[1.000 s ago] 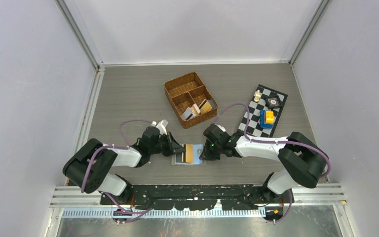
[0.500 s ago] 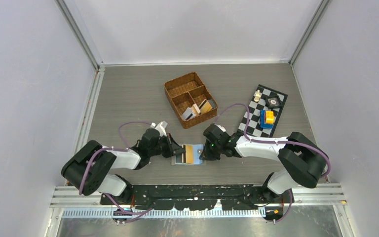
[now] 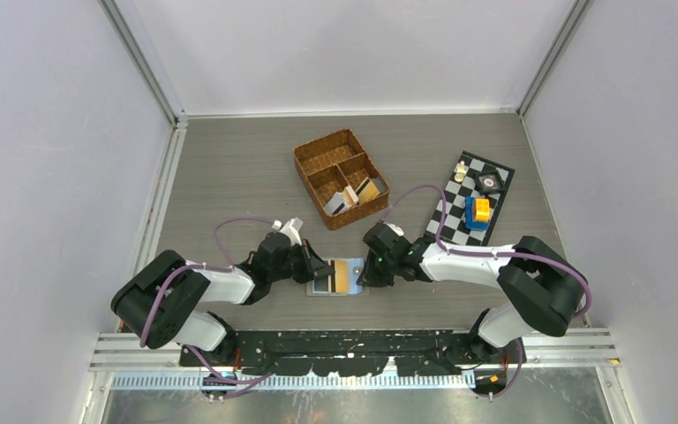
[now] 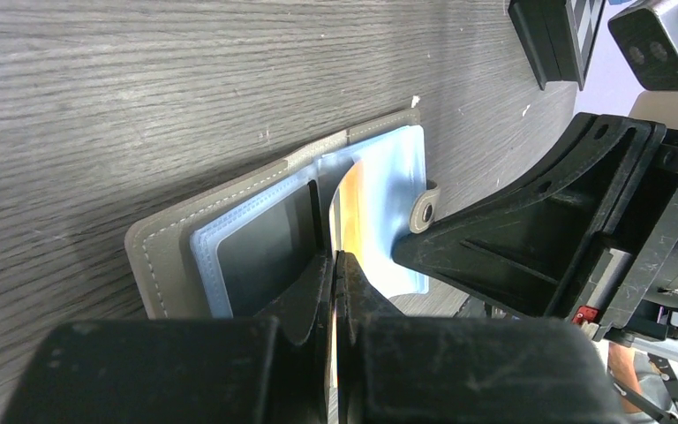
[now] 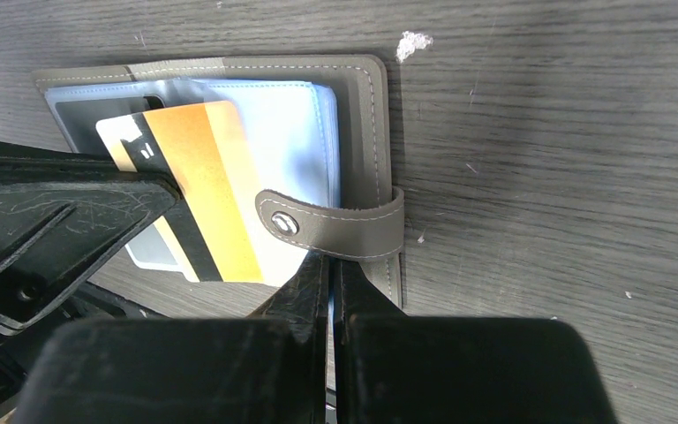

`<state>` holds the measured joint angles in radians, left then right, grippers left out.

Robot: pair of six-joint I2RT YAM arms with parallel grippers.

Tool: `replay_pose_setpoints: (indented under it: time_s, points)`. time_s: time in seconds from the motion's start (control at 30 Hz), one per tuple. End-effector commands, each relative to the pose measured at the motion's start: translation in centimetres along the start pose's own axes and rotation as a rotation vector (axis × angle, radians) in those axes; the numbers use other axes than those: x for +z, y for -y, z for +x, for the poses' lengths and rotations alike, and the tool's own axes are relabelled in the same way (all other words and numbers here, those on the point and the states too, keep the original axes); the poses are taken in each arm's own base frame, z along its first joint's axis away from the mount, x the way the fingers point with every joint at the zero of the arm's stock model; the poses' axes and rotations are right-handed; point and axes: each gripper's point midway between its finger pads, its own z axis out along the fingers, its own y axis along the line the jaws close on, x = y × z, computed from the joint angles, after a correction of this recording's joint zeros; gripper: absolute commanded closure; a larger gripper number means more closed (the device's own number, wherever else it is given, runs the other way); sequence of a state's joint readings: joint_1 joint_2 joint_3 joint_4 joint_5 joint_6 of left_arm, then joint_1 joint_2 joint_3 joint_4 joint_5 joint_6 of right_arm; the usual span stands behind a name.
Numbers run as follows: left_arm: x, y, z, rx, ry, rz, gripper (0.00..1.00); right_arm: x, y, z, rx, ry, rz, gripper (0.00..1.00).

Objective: Put the credit cards into the card holder
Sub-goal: Insert the credit card into the card holder.

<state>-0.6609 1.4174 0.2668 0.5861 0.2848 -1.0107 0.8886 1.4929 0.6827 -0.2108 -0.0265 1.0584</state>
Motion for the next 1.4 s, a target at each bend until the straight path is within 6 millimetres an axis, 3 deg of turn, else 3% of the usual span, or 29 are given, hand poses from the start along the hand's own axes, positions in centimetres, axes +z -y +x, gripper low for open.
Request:
replay_pose_setpoints:
  time_s: [0.0, 0.27, 0.5, 0.6, 0.77, 0.97, 1.23, 1.37]
  points:
    - [0.4, -1.7, 1.2, 0.024, -0.036, -0.078, 1.00, 0.4, 1.8, -0.5, -0.001, 0.040, 0.088, 0.99]
    - [0.9, -1.5, 1.5, 0.067, -0.070, -0.098, 0.96, 0.1, 1.8, -0.8, 0.002, 0.059, 0.089, 0.99]
    - [-0.5, -1.1, 0.1, 0.182, -0.075, -0.184, 0.76, -0.2, 2.1, -1.1, 0.000, 0.075, 0.104, 1.00]
    - [-1.7, -2.0, -0.2, 0.230, -0.081, -0.260, 0.68, -0.3, 2.2, -1.2, -0.007, 0.079, 0.113, 0.99]
    - [-2.4, -1.6, -0.3, 0.258, -0.080, -0.252, 0.60, -0.1, 2.2, -1.1, -0.011, 0.072, 0.117, 0.99]
    - [-1.8, -0.3, 0.9, 0.218, -0.111, -0.157, 0.59, 0.1, 1.7, -0.9, -0.011, 0.058, 0.095, 0.99]
    - [-0.7, -0.3, 1.6, 0.196, -0.142, -0.131, 0.62, -0.2, 1.5, -1.0, -0.006, 0.067, 0.082, 0.81]
    - [-0.1, 0.0, 1.9, 0.190, -0.151, -0.115, 0.65, -0.3, 1.6, -1.1, -0.007, 0.070, 0.084, 0.79]
